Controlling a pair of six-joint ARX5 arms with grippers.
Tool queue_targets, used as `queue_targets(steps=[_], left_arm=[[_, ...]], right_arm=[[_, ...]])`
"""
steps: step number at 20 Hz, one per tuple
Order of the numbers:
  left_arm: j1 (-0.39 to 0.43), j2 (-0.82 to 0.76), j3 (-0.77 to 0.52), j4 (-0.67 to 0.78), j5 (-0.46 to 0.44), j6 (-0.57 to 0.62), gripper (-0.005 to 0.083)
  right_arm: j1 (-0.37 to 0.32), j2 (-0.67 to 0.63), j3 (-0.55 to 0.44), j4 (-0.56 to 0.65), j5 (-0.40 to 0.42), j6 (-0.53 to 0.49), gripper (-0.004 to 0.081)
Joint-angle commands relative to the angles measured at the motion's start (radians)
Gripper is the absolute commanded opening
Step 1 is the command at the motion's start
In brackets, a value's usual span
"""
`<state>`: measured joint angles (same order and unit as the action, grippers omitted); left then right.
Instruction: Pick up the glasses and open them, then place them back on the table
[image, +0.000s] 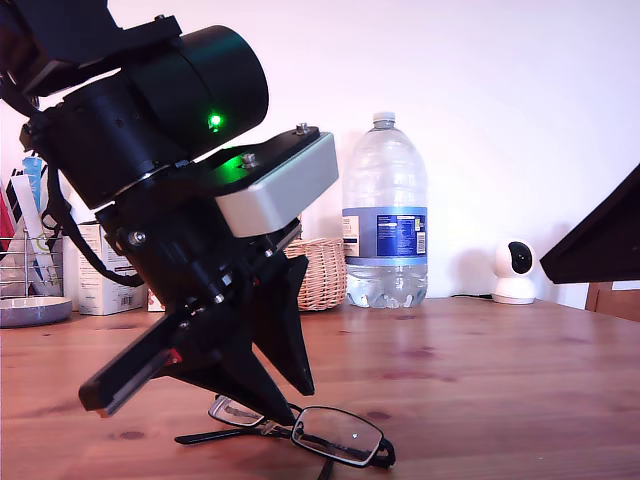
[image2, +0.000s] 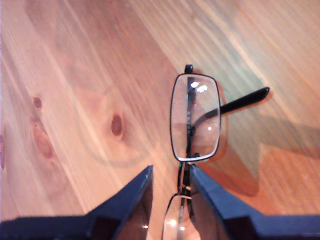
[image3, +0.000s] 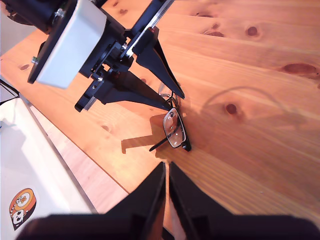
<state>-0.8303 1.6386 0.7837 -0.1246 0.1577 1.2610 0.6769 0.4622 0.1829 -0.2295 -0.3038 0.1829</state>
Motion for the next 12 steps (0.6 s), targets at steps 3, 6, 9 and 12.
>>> queue_targets(steps=[3,6,9,12], left_arm=[[0.000,0.045,0.004,0.020,-0.002,0.004,0.0194],[-0.001,0.045,0.009,0.022,-0.008,0.004,0.0116],[-0.001,0.045,0.013,0.021,-0.009,0.004,0.0091],[-0.001,0.045,0.019,0.020,-0.010,0.004,0.0091]], right_arm=[[0.005,0.005,-0.018,0.009,0.002,-0.003,-0.0011],[0.005,0.005,-0.018,0.008,0.002,-0.003,-0.0011],[0.005,0.005,-0.018,0.008,0.002,-0.003,-0.0011],[0.005,0.005,-0.018,0.008,0.002,-0.003,-0.0011]])
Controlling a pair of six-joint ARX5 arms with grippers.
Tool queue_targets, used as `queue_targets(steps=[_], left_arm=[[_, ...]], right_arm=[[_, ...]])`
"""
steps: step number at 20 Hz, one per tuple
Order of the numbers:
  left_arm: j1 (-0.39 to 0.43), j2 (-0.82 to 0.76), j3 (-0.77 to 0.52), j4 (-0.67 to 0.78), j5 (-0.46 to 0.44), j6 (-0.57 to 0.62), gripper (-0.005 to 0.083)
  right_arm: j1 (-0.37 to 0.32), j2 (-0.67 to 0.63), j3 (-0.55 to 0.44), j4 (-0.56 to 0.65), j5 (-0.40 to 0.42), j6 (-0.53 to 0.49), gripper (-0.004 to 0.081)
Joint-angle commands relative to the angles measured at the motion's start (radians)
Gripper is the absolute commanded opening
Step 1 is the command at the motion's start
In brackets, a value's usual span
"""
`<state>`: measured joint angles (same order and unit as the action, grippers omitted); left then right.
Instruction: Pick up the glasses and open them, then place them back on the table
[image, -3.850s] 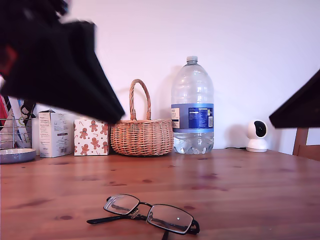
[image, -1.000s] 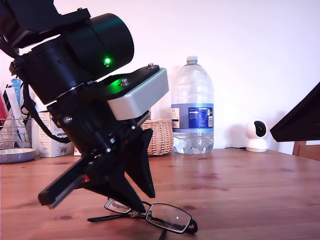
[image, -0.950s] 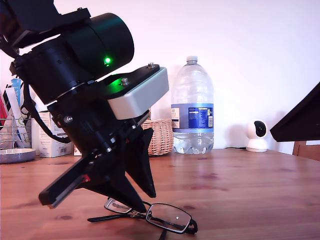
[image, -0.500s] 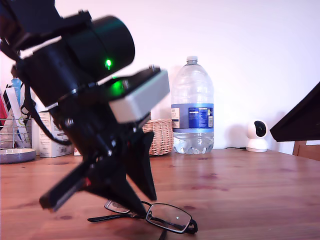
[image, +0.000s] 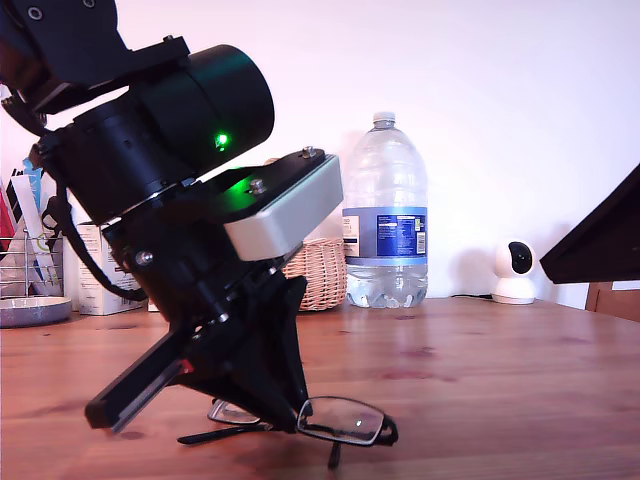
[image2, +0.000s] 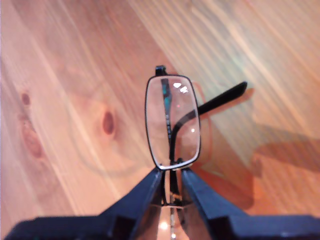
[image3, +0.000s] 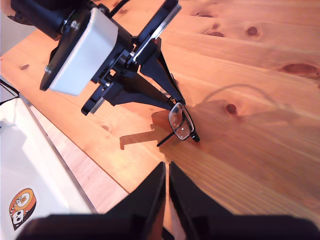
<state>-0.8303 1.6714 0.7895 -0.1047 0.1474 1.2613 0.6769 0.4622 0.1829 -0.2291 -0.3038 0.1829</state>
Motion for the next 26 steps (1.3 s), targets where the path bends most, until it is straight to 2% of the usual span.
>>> queue_targets(steps=[1,3,7,12,14,18,21,26], left_arm=[[-0.001,0.012,0.016,0.000,-0.001,0.003,0.0091],[-0.001,0.011,0.021,-0.003,-0.008,0.003,0.0089],[-0.001,0.012,0.027,-0.006,-0.010,0.003,0.0019],[-0.001,0.011,0.027,-0.006,-0.011,0.003,0.0017],[-0.001,0.012,0.027,-0.005,-0.011,0.003,-0.0019],[-0.002,0.012,0.027,-0.003,-0.014,0.003,-0.0021],[-0.011,0.009,0.029,0.000,-0.064,0.003,-0.0021],[-0.028,-0.018,0.032,0.001,-0.093,0.003,-0.0021]], right_arm=[[0.005,0.005,-0.018,0.008,0.002,-0.003,-0.0011],[0.005,0.005,-0.018,0.008,0.002,-0.004,-0.0011],[0.005,0.005,-0.018,0.008,0.002,-0.004,-0.0011],[0.005,0.005,-0.018,0.008,0.002,-0.004,-0.0011],[0.005,0.005,-0.018,0.008,0.002,-0.007,-0.0011],[0.003,0.005,-0.018,0.008,0.015,-0.007,-0.0011],[0.003,0.005,-0.018,0.008,0.026,-0.007,-0.0011],[0.003,0.005,-0.018,0.008,0.026,0.014,-0.0011]])
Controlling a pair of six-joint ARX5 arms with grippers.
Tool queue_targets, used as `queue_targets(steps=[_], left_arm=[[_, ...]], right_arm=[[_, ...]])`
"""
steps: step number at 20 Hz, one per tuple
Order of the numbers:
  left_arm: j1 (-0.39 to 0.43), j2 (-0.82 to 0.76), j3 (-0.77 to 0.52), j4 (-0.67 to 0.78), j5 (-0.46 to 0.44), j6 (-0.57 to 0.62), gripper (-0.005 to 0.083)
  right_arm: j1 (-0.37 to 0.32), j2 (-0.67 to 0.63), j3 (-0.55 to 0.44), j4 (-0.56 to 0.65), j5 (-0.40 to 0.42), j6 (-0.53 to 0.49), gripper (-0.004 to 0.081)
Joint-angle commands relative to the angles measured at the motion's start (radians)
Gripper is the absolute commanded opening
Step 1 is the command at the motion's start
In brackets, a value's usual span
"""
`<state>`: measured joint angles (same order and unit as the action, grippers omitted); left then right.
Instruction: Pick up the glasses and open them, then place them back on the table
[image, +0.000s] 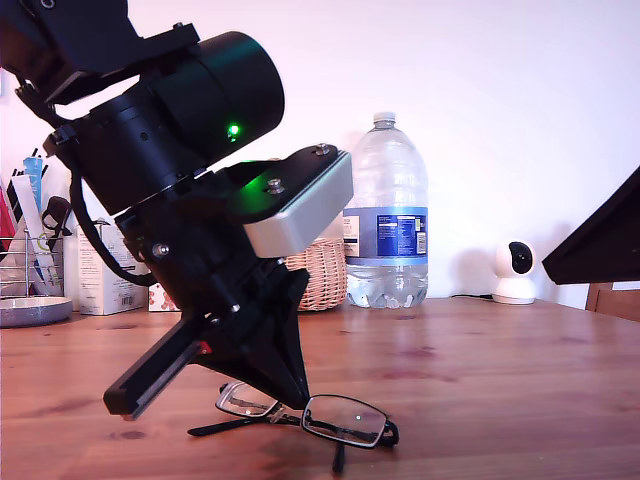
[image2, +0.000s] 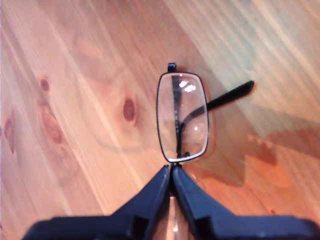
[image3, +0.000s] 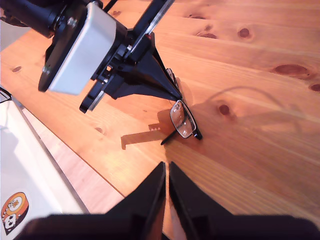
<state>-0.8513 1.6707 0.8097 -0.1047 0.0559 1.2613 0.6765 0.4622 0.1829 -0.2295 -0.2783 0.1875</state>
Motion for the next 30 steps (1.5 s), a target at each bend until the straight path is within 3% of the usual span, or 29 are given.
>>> queue_targets(steps=[1,7,11,14,18,21,25,30], left_arm=[[-0.012,-0.026,0.011,0.002,-0.018,0.003,-0.0021],[-0.026,-0.084,0.011,0.000,-0.071,-0.031,-0.0021],[-0.026,-0.103,0.011,0.000,-0.111,-0.184,-0.0021],[-0.026,-0.117,0.011,0.000,-0.117,-0.369,-0.0021],[-0.026,-0.151,0.011,-0.004,-0.111,-0.520,-0.0021],[-0.023,-0.182,0.011,-0.007,-0.034,-0.669,-0.0021],[0.007,-0.223,0.011,-0.033,0.126,-0.852,-0.0021],[0.124,-0.253,0.011,-0.086,0.379,-1.052,-0.0021]], right_arm=[[0.002,0.005,-0.018,0.008,0.000,0.039,-0.0011],[-0.011,0.005,-0.018,0.008,0.000,0.141,-0.0011],[-0.022,0.007,-0.018,0.008,-0.008,0.222,-0.0011],[-0.023,0.016,-0.018,0.009,-0.058,0.271,-0.0011],[-0.024,0.045,-0.018,0.032,-0.117,0.377,-0.0011],[-0.024,0.066,-0.018,0.113,-0.147,0.459,-0.0011],[-0.024,0.079,-0.018,0.167,-0.161,0.468,-0.0011],[-0.024,0.078,-0.018,0.181,-0.158,0.467,-0.0011]])
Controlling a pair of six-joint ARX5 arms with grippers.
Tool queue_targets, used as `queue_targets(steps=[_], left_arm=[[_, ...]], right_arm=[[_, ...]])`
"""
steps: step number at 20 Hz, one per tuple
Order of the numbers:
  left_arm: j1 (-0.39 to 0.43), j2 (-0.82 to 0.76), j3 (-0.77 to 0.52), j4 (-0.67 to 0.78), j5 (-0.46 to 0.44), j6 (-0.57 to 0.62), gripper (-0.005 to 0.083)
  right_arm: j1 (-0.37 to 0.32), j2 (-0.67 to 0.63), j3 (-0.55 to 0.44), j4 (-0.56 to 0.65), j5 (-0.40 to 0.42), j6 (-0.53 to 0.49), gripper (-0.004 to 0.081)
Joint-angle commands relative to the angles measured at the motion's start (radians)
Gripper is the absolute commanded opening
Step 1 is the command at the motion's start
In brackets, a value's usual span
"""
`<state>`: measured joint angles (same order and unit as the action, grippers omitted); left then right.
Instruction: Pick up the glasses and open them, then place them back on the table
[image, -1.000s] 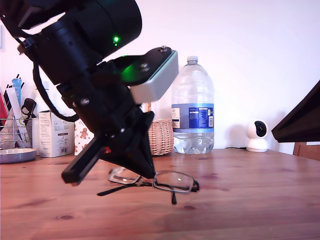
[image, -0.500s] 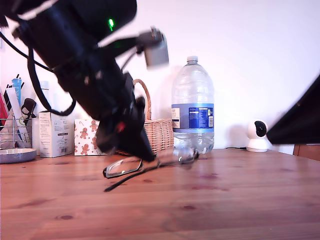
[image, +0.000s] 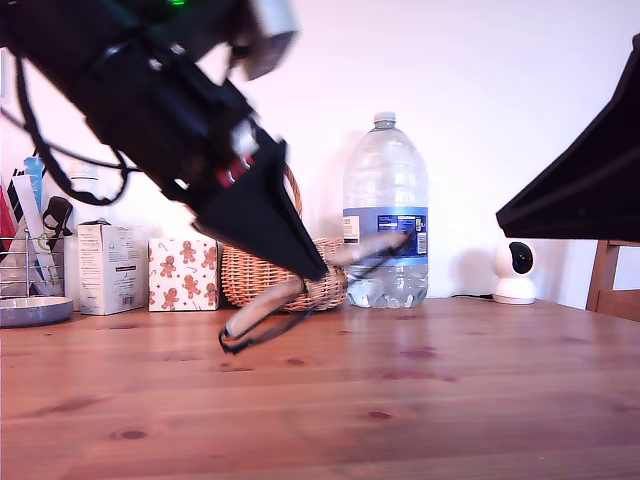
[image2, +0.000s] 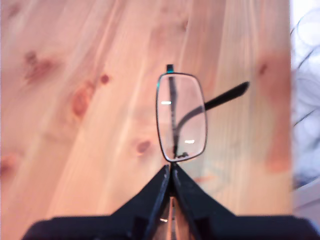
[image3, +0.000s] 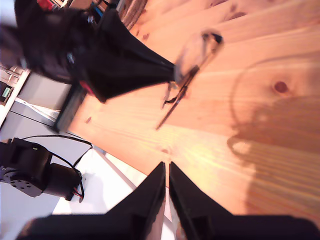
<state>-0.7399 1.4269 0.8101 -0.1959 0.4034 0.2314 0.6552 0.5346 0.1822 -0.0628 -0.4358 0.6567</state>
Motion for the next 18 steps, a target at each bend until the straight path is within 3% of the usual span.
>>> queue_targets(steps=[1,7,13,18], left_arm=[[0.040,-0.010,0.011,0.005,0.094,-0.059,-0.0021],[0.158,-0.006,0.011,0.008,0.324,-0.188,-0.0021],[0.241,0.064,0.011,0.010,0.507,-0.259,-0.0021],[0.271,0.183,0.011,0.056,0.599,-0.329,-0.0021]], right_arm=[[-0.002,0.006,-0.018,0.021,0.000,-0.003,-0.0011],[-0.001,0.026,-0.013,0.066,-0.003,-0.063,-0.0004],[0.045,0.121,0.060,0.050,-0.008,-0.332,0.0011],[0.100,0.226,0.176,-0.085,0.065,-0.560,0.0056]])
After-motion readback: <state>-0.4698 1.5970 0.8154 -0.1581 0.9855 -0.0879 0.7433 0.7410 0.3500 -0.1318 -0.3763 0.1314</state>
